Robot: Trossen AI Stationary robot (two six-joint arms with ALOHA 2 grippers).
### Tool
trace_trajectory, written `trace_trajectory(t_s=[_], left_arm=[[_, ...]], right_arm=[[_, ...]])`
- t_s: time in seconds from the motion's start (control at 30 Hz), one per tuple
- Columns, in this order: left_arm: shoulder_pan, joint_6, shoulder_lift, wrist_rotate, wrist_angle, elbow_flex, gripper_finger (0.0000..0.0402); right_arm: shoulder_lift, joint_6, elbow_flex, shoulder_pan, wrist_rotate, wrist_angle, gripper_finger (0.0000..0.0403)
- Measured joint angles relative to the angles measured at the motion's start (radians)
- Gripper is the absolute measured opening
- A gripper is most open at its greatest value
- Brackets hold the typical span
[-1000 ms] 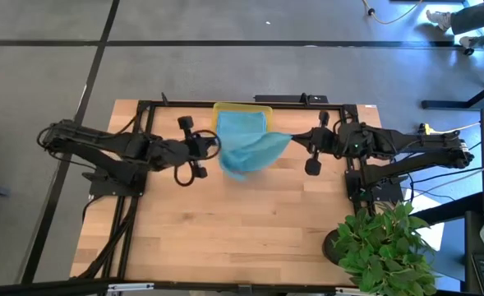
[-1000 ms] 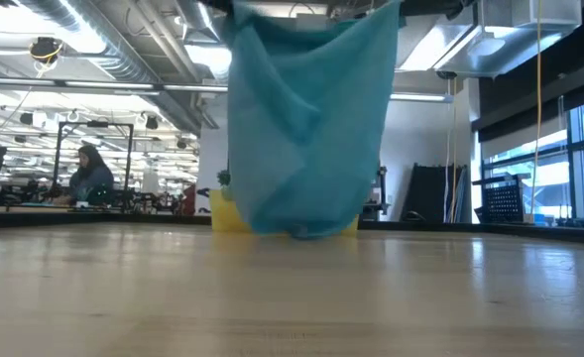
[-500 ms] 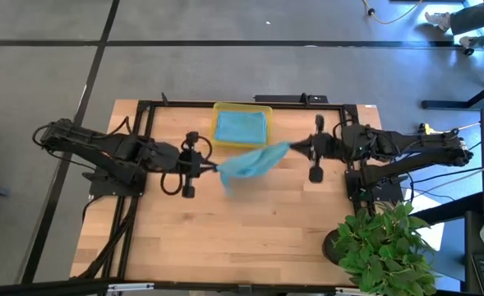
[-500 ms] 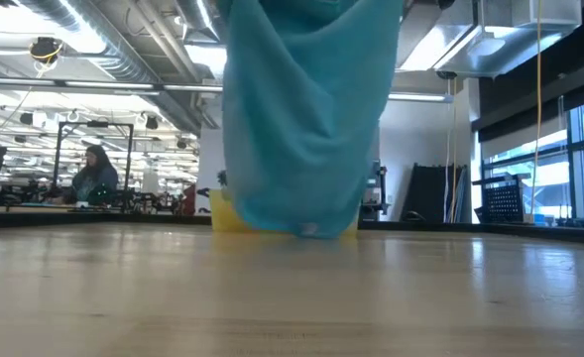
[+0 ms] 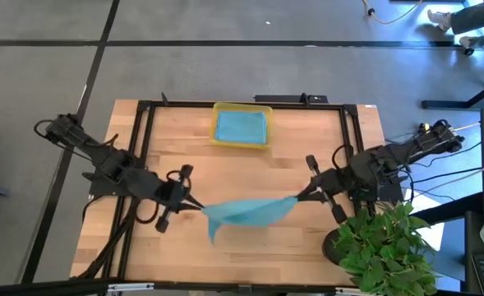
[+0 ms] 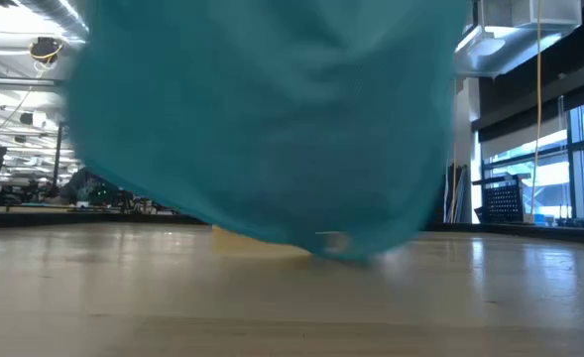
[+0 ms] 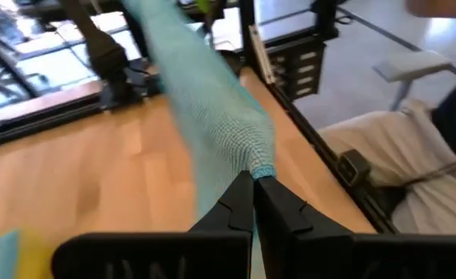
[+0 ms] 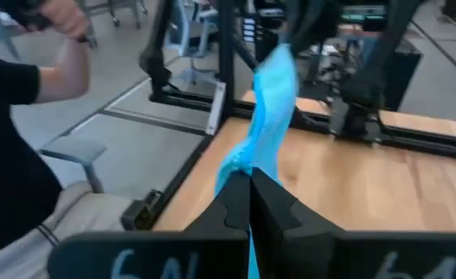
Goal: Fold microfiber towels
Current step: Fold the blue towel
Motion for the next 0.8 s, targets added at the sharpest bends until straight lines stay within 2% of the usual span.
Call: trace_trajectory(t_s=[0.1, 0.2, 0.3, 0.37, 0.47, 0.6, 0.8], left_arm=[[-0.013, -0.06, -0.019, -0.096, -0.047, 0.0, 0.0], [0.011, -0.157, -0.029, -0.207, -0.18, 0.0, 0.0], [0.065, -0.274, -0.027, -0.247, -0.292, -0.033, 0.0], [0.107, -0.31, -0.027, -0.234, -0.299, -0.085, 0.0], [0.175, -0.323, -0.027, -0.136, -0.265, -0.179, 0.0], [0.271, -0.302, -0.027, -0.057, -0.181, -0.307, 0.0], [0.4, -0.23, -0.027, -0.04, -0.071, -0.446, 0.0]], right_arm=[[0.0, 0.024, 0.0, 0.008, 0.021, -0.002, 0.0], [0.001, 0.072, 0.0, -0.018, 0.117, -0.068, 0.0], [0.021, 0.141, -0.001, -0.066, 0.196, -0.176, 0.0], [0.039, 0.185, -0.012, -0.1, 0.229, -0.227, 0.0], [0.078, 0.215, -0.043, -0.158, 0.236, -0.243, 0.0], [0.16, 0.214, -0.076, -0.235, 0.232, -0.25, 0.0], [0.326, 0.181, -0.092, -0.333, 0.232, -0.238, 0.0]])
